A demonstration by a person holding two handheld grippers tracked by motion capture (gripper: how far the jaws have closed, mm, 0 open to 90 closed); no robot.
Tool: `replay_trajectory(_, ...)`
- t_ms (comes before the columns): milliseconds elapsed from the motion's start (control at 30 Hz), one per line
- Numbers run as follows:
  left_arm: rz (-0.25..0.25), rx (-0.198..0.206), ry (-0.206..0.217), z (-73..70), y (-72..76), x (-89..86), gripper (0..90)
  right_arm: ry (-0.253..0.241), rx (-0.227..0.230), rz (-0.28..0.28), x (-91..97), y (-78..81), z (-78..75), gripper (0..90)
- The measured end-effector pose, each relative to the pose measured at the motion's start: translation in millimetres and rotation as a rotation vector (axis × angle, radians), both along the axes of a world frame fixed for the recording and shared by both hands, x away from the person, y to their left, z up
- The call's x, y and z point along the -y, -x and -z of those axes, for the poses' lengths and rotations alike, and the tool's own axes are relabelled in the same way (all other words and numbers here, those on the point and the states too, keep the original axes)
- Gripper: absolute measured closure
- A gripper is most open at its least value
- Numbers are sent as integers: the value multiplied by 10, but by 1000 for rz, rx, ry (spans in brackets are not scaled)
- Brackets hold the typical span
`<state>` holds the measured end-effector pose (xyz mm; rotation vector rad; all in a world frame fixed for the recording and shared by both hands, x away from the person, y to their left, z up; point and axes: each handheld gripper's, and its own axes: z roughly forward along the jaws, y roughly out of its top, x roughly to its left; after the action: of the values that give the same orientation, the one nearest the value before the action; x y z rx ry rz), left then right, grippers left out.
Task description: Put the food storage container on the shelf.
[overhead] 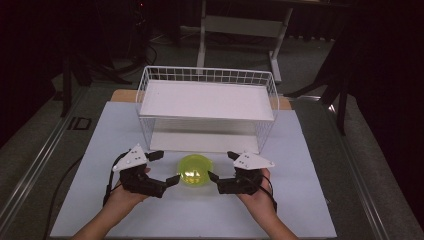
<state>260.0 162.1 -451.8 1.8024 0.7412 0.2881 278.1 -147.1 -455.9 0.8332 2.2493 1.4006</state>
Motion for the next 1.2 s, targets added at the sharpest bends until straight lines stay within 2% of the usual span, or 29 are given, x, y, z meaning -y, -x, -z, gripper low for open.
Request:
replay_trajectory(67,-1,-10,-15,39,-43,24,31,4,-38,-3,-10,-53,48,199)
replay_trajectory(100,-3,-8,-20,58,-56,38,77,5,-49,3,-17,-77,73,201)
replay_trajectory(133,-11,-12,-29,76,-70,53,88,6,-72,8,-26,-104,97,226)
replay_trajectory(167,-11,-12,-29,76,-70,53,88,6,-72,8,-26,-104,97,226)
replay_trajectory(200,-12,-31,-18,112,-102,66,88,8,-89,21,-34,-130,120,245)
replay_trajectory(233,-21,-38,-20,128,-117,71,122,0,-115,26,-47,-173,158,276)
replay_trajectory(300,-38,-59,-14,172,-158,77,154,-1,-135,31,-57,-210,191,327)
replay_trajectory(333,-47,-76,-14,192,-180,79,156,-9,-153,34,-62,-230,209,333)
replay_trajectory(367,-47,-76,-14,192,-180,79,171,-9,-153,34,-62,-230,209,333)
replay_trajectory(400,-69,-104,-17,233,-221,82,171,-14,-166,39,-69,-250,228,351)
replay_trajectory(433,-75,-113,-19,253,-240,83,225,-20,-184,46,-82,-272,261,380)
replay_trajectory(533,-96,-145,-36,310,-293,84,259,-16,-197,52,-109,-281,302,393)
replay_trajectory(733,-98,-221,-24,434,-402,39,335,-16,-239,62,-123,-313,370,372)
replay_trajectory(767,-98,-221,-24,434,-402,39,337,-16,-239,62,-123,-313,370,372)
replay_trajectory(800,-107,-255,-17,472,-439,28,337,-14,-249,64,-123,-322,382,372)
replay_trajectory(867,-110,-286,-22,503,-460,40,338,-21,-282,72,-122,-340,412,409)
replay_trajectory(967,-80,-322,-16,546,-479,58,392,-27,-314,76,-119,-348,435,446)
replay_trajectory(1000,-65,-334,-19,558,-487,63,462,-48,-360,77,-113,-362,452,516)
replay_trajectory(1033,-50,-346,-23,569,-495,69,462,-48,-360,77,-113,-362,452,516)
replay_trajectory(1067,-40,-348,-23,577,-499,73,497,-66,-387,80,-109,-366,460,519)
replay_trajectory(1133,-36,-369,-19,588,-505,80,550,-84,-426,85,-110,-377,471,555)
replay_trajectory(1200,-32,-384,-14,588,-501,93,578,-91,-442,82,-115,-378,479,577)
